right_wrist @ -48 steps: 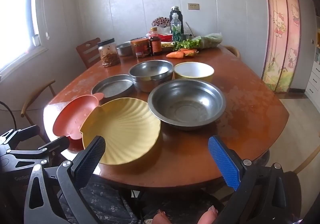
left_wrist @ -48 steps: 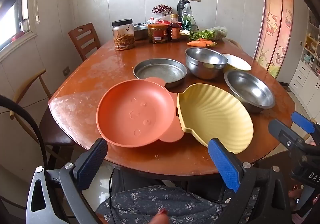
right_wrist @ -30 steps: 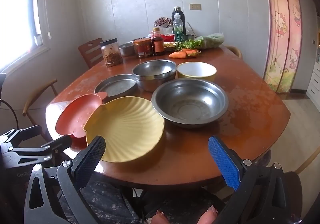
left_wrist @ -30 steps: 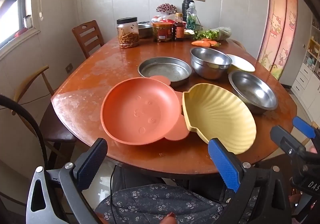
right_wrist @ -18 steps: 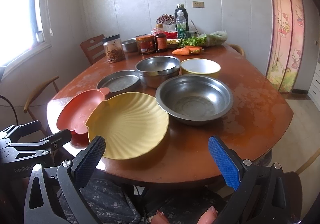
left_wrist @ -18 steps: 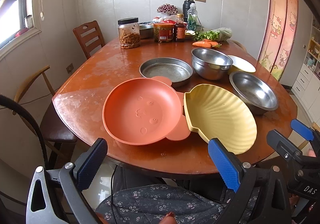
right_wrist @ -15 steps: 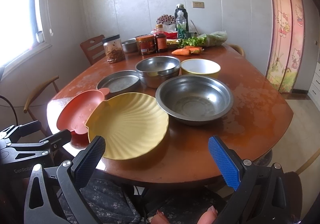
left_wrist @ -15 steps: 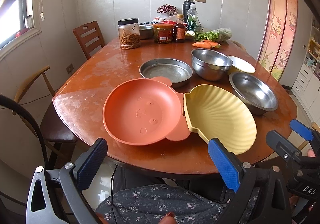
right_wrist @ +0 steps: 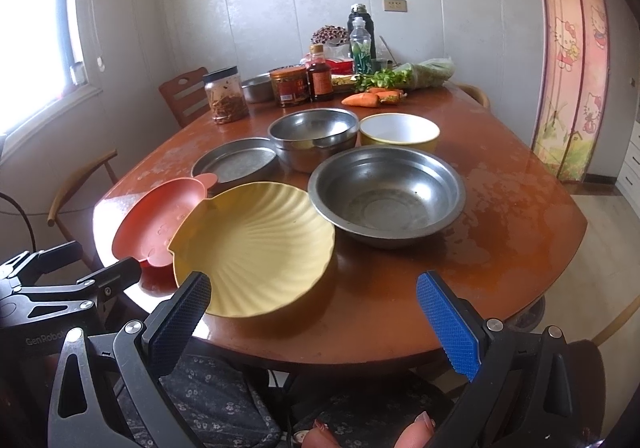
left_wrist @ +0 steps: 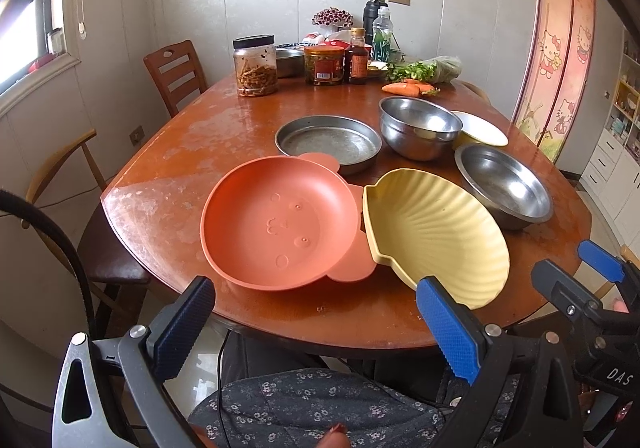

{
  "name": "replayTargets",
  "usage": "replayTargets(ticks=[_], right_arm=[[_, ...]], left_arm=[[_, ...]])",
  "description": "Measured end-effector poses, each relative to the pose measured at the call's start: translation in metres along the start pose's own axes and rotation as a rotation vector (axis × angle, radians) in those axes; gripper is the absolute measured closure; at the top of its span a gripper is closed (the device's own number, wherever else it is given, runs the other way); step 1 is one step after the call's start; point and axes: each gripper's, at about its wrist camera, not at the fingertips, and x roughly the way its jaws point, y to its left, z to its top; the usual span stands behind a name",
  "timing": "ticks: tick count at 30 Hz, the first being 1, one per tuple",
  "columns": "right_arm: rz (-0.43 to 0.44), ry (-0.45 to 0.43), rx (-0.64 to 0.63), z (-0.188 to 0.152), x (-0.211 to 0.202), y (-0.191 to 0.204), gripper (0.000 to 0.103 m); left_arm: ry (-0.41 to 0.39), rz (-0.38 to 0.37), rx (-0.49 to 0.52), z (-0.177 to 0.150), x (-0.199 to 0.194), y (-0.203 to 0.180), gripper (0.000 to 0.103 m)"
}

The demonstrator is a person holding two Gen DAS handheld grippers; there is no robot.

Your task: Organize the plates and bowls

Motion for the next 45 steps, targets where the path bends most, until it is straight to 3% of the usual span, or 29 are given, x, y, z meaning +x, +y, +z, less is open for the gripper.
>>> replayTargets(ticks=[28,36,45], right_arm=[[0.011,-0.02,-0.018,0.006,-0.002,0.006,0.0],[0.058,-0.062,-0.037,0.023,-0.006,0.014,0.0],[0.167,-0.029,-0.15,0.058,0.014,0.049,0.0]], left_arm=[[-0.017,-0.01,-0.024,0.001,-0.006,0.014,0.002],[-0.013,0.013,-0.078,0.004,-0.005,0.039,0.002],[-0.002,0.051,-0.139,0.007,-0.001,0.072,0.002]])
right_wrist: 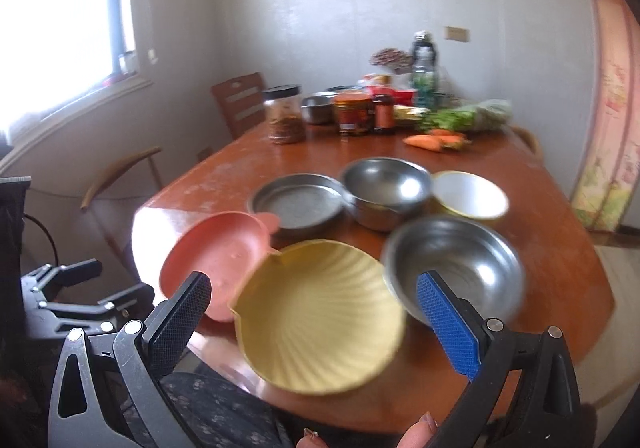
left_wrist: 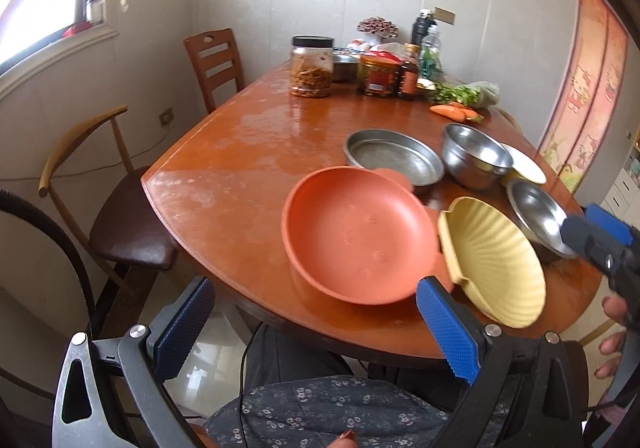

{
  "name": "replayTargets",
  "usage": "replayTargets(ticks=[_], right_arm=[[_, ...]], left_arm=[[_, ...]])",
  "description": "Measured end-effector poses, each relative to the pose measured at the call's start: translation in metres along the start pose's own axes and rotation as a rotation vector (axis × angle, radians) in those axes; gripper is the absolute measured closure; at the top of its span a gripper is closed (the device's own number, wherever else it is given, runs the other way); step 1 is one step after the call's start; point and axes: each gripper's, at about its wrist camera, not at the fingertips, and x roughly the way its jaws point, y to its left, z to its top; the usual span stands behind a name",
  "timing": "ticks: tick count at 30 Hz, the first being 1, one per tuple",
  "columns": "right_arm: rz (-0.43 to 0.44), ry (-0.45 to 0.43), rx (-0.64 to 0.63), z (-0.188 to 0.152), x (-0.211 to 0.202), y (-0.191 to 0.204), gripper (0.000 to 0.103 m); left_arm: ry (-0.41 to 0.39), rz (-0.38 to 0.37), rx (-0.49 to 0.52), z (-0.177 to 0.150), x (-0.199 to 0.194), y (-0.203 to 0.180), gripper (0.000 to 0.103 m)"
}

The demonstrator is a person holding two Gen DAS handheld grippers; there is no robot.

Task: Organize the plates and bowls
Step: 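Grasp the rim of the orange pig-shaped plate with the left gripper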

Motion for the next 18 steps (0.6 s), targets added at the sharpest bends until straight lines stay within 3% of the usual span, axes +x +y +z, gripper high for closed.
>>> replayTargets(ticks=[6,18], right_arm=[[0.111,0.08,-0.055,0.026,0.045,0.02,0.0],[0.16,0.296,-0.195,0.044,0.134,0.047,0.0]], left_arm=[[0.016,0.016,-0.027,0.002,0.008,0.018,0.001],[0.101,-0.01,-0.033,0.013,0.044,0.026,0.002]])
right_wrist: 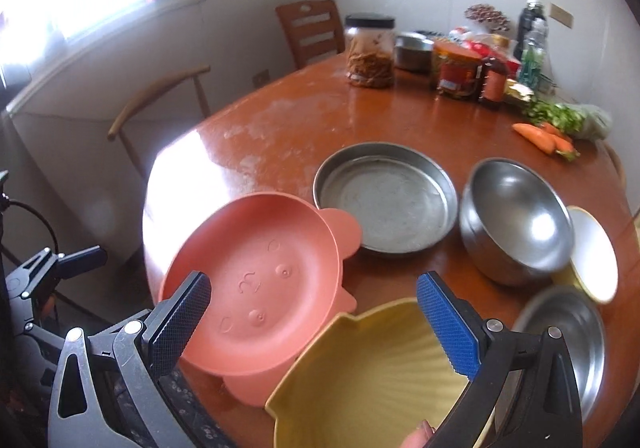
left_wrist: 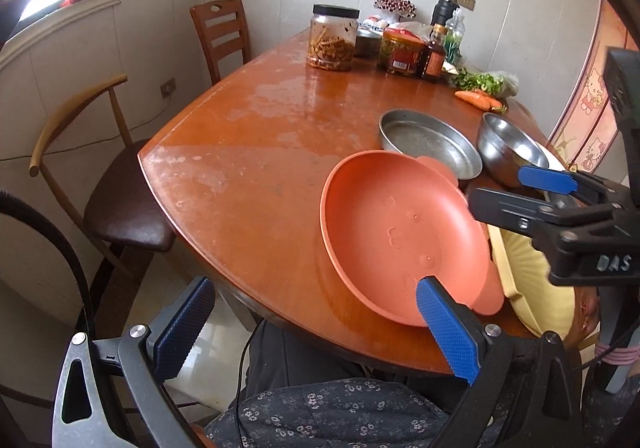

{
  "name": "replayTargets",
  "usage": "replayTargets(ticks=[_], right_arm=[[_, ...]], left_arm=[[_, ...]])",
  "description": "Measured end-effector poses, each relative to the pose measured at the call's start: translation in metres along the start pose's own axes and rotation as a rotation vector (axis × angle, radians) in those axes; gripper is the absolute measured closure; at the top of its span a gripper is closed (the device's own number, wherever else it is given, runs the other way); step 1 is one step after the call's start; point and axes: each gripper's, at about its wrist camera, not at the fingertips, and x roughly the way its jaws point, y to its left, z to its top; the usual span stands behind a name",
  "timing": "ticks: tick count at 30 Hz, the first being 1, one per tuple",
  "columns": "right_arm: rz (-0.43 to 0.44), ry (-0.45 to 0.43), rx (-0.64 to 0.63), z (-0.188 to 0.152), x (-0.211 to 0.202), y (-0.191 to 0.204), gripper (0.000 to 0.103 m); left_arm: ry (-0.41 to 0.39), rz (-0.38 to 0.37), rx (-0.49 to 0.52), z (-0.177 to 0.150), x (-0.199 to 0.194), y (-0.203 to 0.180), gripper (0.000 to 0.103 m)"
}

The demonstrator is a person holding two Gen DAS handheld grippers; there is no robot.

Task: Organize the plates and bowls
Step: 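Grasp the rim of the orange pig-shaped plate with the left gripper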

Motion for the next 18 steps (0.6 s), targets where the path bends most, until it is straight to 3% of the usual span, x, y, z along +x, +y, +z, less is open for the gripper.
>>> replayTargets(ticks=[4,10,12,14,18], right_arm=[[0.025,0.052,-0.005,0.007,0.019,-0.004,0.0],[0.002,0.086,-0.056,0.012,0.033,-0.005,0.012],[0.0,0.106,-0.048,0.013,0.039,-0.008,0.03],[0.012,0.124,-0.027,0.012,0.044,-0.012,0.04],[0.026,0.128,-0.019,0.011,0.048,-0.015,0.049]], left_arm=[[0.021,-0.011,0.007,0.002,0.007,0.0,0.002],[0.048,-0.024,0.025,0.004,0.015,-0.001,0.005],[0.048,-0.025,0.034,0.005,0.015,-0.003,0.01],[0.048,-0.036,0.05,0.006,0.016,-0.006,0.014],[0.056,-0.055,0.054,0.009,0.019,-0.009,0.023]])
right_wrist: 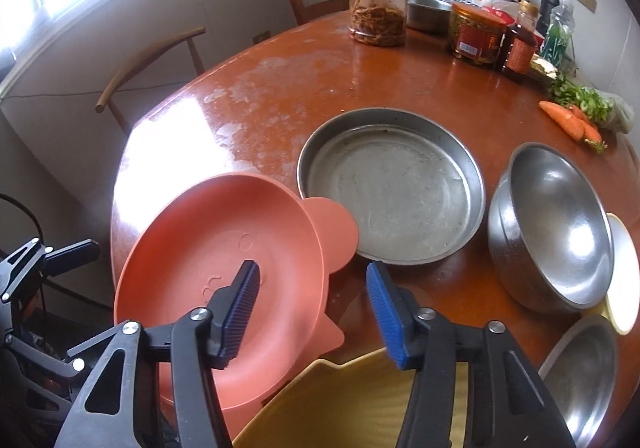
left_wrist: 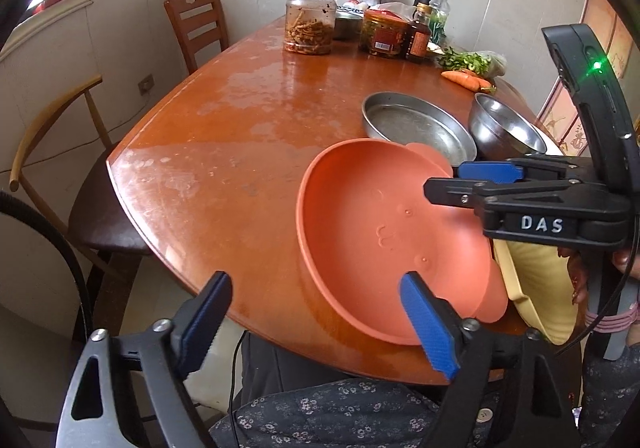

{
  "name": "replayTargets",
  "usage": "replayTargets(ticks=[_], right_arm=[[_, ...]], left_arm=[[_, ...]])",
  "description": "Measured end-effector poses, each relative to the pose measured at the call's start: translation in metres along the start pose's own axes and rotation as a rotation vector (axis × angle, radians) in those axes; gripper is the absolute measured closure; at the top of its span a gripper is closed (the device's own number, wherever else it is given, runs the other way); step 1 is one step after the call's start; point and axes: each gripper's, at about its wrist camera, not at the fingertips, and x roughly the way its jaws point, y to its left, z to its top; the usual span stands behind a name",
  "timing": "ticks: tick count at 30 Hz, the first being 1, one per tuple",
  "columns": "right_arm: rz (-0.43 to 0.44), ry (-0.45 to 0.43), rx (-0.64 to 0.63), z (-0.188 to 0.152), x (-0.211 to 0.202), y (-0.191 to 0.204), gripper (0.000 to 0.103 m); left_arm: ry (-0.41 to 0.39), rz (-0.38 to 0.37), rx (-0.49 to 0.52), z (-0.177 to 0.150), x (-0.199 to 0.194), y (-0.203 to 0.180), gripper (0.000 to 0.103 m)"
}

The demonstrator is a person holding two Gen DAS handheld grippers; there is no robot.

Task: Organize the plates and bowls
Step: 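Grasp the rim of the orange pig-shaped plate with the left gripper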

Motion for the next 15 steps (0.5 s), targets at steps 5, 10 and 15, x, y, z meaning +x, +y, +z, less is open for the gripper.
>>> replayTargets(ticks=[5,10,15], right_arm=[[-0.017,0.011,-0.046,0.002,0.008,0.007,0.062],[0.034,0.007,-0.001,0.002,0.015,0.002,0.071],[0.03,-0.009,0.015,0.002,0.014,0.002,0.075]], left_arm=[[0.042,-0.053,0.01,0.002,0.008,-0.007,0.041],[0.059,-0.085,-0.003,0.0,0.012,-0.011,0.059],[0.046,-0.06,-0.006,-0.001,0.013,-0.009,0.073]])
